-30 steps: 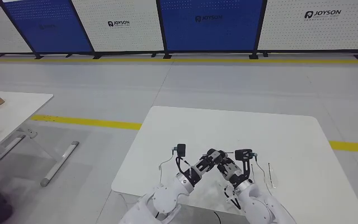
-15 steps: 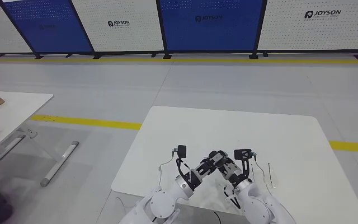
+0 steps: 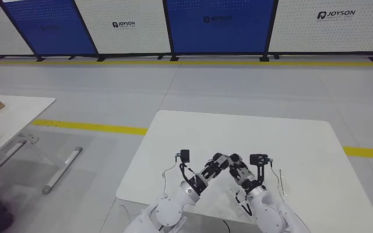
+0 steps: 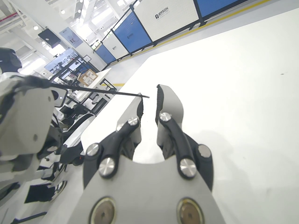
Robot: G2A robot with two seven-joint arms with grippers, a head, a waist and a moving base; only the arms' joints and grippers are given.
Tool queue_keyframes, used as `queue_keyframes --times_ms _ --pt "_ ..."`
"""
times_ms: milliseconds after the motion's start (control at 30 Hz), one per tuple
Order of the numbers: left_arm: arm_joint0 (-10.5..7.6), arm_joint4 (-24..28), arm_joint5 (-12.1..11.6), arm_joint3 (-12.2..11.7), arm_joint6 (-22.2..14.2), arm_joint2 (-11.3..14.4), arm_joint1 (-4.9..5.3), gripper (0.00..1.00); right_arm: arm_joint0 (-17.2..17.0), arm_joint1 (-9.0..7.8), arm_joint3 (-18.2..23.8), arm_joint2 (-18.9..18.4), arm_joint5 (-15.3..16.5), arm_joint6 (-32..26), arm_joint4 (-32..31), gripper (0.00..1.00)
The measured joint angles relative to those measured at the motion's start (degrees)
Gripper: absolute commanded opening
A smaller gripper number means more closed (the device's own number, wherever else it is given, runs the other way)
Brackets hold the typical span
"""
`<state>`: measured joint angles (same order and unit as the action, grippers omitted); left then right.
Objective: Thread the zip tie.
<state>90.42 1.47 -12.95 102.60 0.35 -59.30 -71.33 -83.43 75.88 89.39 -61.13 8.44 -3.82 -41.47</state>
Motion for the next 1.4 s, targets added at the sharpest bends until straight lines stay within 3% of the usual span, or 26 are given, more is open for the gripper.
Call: queue_keyframes --times_ms 167,433,600,700,1033,1200,1300,1400 --pt "0.07 1.96 -0.52 -0.52 1.98 -1.02 -0.11 0.0 -1.88 -0.23 1.61 -2.55 -0.3 2.82 2.01 1.0" --pt "0.51 6.07 0.08 -1.56 4.17 -4.42 -0.04 0.0 -8.01 -0.95 6.54 -11.09 5.59 9.53 13.97 1.0" --pt "-0.44 6.49 1.31 -4.27 7.92 -5.02 -0.42 0.0 -12.87 -1.37 9.11 -18.67 8.71 14.18 23.78 1.0" --pt "-1.17 8.6 1.65 -5.77 7.9 -4.57 -0.69 0.0 -13.91 -1.54 9.43 -20.85 10.1 12.77 28.28 1.0" --pt "-1.38 8.68 1.64 -5.95 7.97 -4.78 -0.74 0.0 -13.57 -1.41 9.32 -20.46 9.18 13.4 27.79 1.0" --pt "-2.11 3.09 -0.48 -8.46 19.44 -4.23 -1.6 0.0 -13.01 -1.02 8.5 -23.74 6.48 19.95 32.17 1.0" --pt "-1.98 3.32 -1.52 -10.03 22.03 -4.2 -1.91 0.0 -13.52 -1.11 8.15 -26.43 5.41 20.73 33.06 1.0" --pt "-1.86 3.76 -1.94 -10.35 22.04 -4.24 -1.97 0.0 -13.7 -1.15 8.23 -26.91 5.19 20.09 32.87 1.0"
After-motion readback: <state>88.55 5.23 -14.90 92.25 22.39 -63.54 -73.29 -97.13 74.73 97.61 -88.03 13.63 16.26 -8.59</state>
